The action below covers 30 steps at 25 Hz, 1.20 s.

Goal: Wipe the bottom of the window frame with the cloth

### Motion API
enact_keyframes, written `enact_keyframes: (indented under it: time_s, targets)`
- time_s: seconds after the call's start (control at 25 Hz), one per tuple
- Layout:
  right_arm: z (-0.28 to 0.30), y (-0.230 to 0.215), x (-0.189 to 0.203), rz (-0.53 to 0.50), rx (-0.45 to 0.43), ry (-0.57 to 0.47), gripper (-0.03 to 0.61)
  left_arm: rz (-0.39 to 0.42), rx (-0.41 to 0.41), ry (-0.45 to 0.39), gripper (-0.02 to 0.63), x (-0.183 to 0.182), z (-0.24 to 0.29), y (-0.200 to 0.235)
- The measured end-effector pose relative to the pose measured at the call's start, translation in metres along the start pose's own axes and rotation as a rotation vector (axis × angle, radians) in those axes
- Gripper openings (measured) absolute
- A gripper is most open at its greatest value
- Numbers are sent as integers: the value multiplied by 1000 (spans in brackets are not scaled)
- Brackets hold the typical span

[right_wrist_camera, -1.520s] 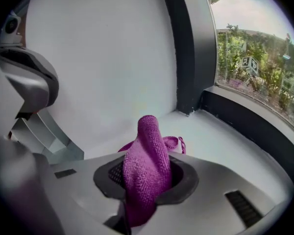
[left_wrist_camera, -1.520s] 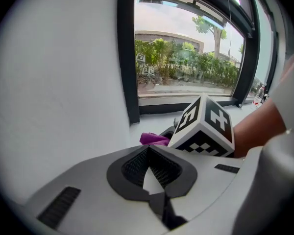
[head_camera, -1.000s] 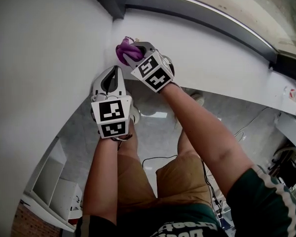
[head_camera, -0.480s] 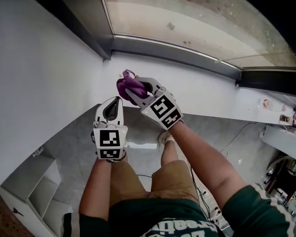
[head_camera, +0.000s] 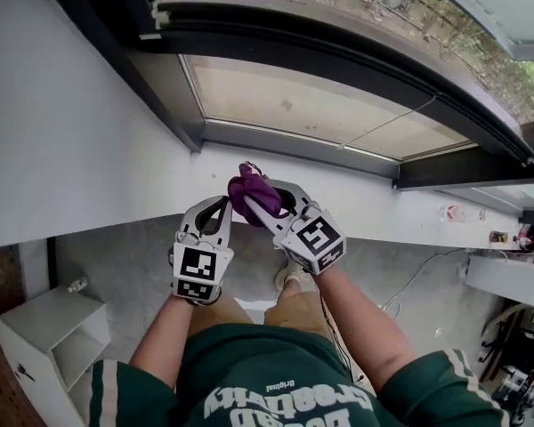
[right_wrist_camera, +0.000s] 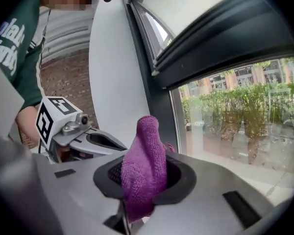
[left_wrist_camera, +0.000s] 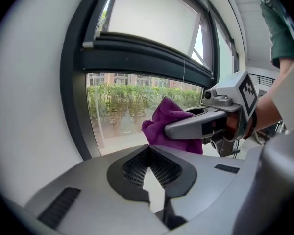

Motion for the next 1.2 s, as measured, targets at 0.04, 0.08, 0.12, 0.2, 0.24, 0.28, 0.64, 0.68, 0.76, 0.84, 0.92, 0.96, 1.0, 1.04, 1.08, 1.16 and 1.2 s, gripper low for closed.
enact_keyframes:
  time_s: [0.04,0.08,0.12,0.2,0.24,0.28,0.64,0.68,0.76,0.84,0.92,0.96,1.0,1.04,1.08,1.16,1.2]
  targets:
    - [-13,-1,-10,5,0,-18,94,4,2,-7,8,-11,-6,-5]
    - [-25,-3,-19,15,1,-35,94,6,0,-15,8,-20,-13,-9]
    - [-38,-5,-26,29,6,-52,94,11,-4,-21,8,-29,-19,-14]
    - [-64,-11,-39,59,22,-88,95,33,-7,-32,8,-45,-30,-25]
    - [-76,-14,-46,75,25,-111,95,46,-4,-39,8,-53,-34,-31]
    - [-87,-16,-53,87,23,-134,95,60,0,-45,8,-59,-37,-37]
    - [-193,-37,-100,15,72,-257,95,159,147,-91,8,-108,-41,-111]
    - [-204,-37,-104,18,84,-284,95,179,171,-93,8,-112,-40,-119]
    - [-221,-37,-106,8,113,-307,95,217,206,-104,8,-121,-40,-132]
    - [-230,-34,-102,-10,142,-307,95,245,223,-124,8,-129,-40,-138]
    - [-235,-30,-96,-12,172,-307,95,261,234,-139,8,-135,-41,-140]
    - [-237,-28,-93,-7,186,-307,95,265,241,-147,8,-136,-42,-141]
    - [-240,-25,-90,0,197,-305,95,268,248,-155,8,-137,-43,-143]
    - [-243,-23,-88,13,206,-299,95,268,254,-162,8,-137,-44,-145]
    - [-244,-21,-87,27,212,-294,95,266,258,-164,8,-137,-44,-147]
    - [-245,-19,-90,32,223,-296,95,269,263,-159,8,-138,-44,-147]
    - [-244,-18,-92,16,233,-304,95,272,265,-154,8,-139,-44,-147]
Point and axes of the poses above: the fingertips, and each gripper's own axes: z forward along the fingers, y to its left, x out of its underside, the point moved 6 cm from there along -z, backward along the fingers, and after that the axes turned 15 degrees about x, right-handed, at the moved point
